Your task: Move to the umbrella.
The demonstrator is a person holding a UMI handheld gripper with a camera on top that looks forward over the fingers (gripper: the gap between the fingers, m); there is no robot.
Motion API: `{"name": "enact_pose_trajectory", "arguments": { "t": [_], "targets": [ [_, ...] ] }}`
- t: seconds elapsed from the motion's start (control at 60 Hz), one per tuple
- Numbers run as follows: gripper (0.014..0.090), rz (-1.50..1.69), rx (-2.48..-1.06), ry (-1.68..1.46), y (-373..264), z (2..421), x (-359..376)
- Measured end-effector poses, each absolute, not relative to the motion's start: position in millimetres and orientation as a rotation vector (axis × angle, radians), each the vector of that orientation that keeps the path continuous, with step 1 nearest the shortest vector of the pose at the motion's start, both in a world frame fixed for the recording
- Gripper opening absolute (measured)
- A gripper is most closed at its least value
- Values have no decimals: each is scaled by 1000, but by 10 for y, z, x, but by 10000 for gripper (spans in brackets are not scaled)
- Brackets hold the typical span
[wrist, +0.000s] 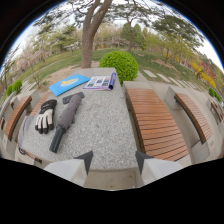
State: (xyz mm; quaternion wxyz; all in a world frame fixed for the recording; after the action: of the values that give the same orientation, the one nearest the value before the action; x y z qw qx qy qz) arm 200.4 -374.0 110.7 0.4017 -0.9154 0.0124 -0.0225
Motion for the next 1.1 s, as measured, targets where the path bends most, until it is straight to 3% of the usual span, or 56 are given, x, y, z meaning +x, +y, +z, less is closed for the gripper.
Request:
{"name": "enact_pose_trajectory", "arguments": {
  "t": [0.467, 0.75, 1.1],
  "targets": [
    [847, -21, -2339, -26, -3492, 957, 1101],
    [849, -43, -2360, -5, -2810, 770, 364],
    [851, -106, -2363, -3, -1842, 441, 89]
  ]
}}
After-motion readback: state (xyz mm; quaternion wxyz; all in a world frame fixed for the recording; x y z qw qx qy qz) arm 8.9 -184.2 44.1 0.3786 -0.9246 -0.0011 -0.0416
